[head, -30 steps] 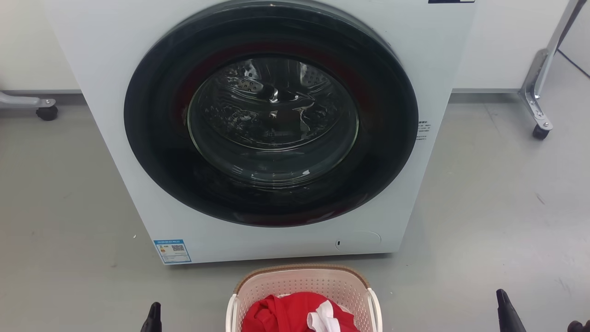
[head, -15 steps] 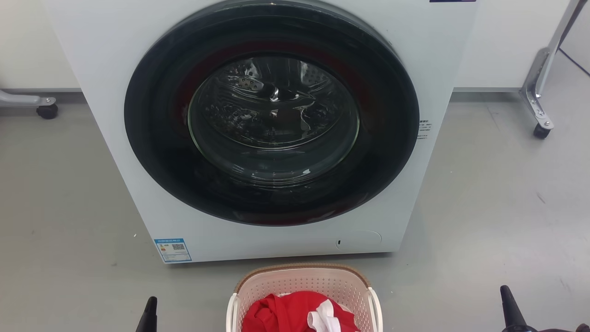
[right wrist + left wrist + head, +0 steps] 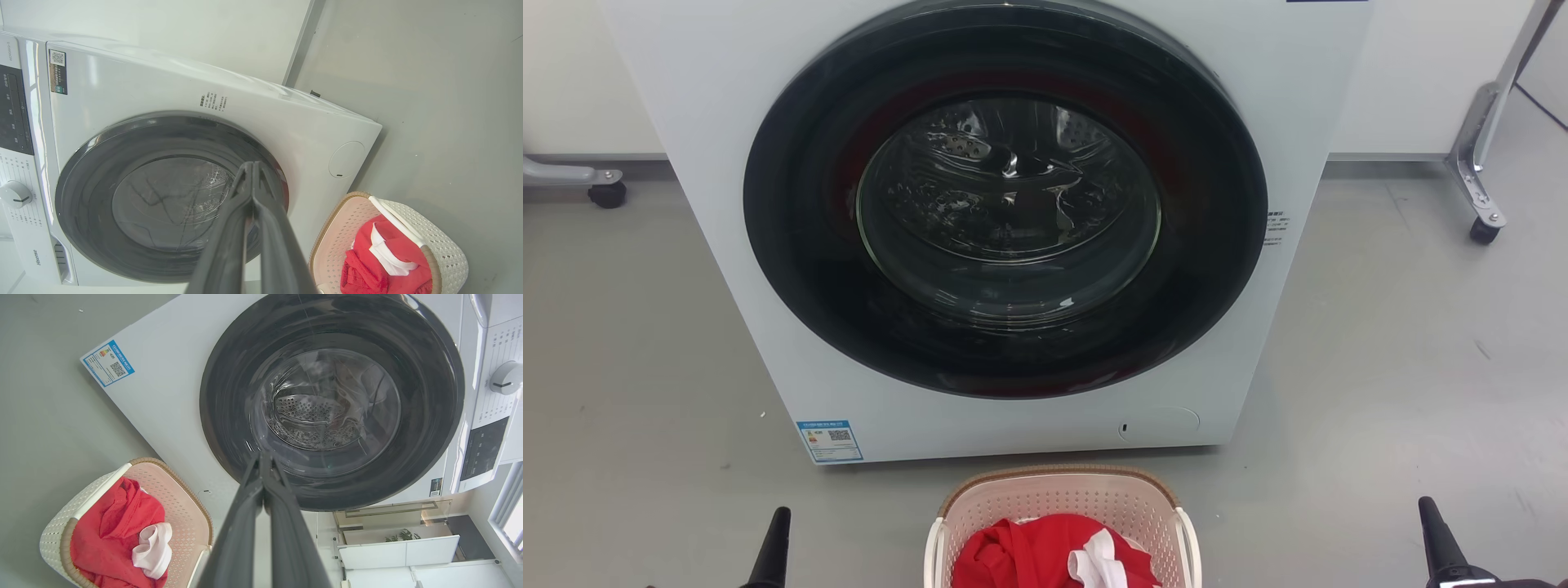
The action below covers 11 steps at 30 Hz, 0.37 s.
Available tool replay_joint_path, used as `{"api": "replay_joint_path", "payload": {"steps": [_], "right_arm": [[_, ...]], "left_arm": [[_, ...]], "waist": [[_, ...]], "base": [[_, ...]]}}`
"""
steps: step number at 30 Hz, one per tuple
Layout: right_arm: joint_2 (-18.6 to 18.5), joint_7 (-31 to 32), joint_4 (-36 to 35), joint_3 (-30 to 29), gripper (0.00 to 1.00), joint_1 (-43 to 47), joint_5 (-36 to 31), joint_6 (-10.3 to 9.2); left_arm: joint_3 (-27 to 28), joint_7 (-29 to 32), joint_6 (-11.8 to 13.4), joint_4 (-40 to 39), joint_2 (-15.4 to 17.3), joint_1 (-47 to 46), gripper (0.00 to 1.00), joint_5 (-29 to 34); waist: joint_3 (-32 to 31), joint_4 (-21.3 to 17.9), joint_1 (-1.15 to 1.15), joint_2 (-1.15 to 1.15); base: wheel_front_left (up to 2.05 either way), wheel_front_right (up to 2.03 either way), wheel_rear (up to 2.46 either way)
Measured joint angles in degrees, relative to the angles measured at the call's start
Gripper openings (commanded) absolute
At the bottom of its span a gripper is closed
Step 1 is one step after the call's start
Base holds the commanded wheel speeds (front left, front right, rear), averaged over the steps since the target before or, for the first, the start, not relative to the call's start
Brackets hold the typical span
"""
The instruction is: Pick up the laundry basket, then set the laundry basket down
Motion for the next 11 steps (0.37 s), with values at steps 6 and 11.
{"api": "replay_joint_path", "payload": {"steps": [6, 11], "right_arm": [[0.6, 1.1, 0.3, -1.4, 0.0, -0.5, 4.4, 0.86], [1.1, 2.3, 0.5, -2.7, 0.0, -1.1, 8.7, 1.85]], "left_arm": [[1.1, 1.1, -0.6, 0.3, -0.3, -0.5, 0.0, -4.4], [2.3, 2.4, -1.9, 0.6, -0.5, -1.5, 0.0, -9.1]], "waist": [[0.1, 0.0, 0.0, 0.0], [0.2, 0.1, 0.0, 0.0]], "base": [[0.0, 0.0, 0.0], [0.0, 0.0, 0.0]]}}
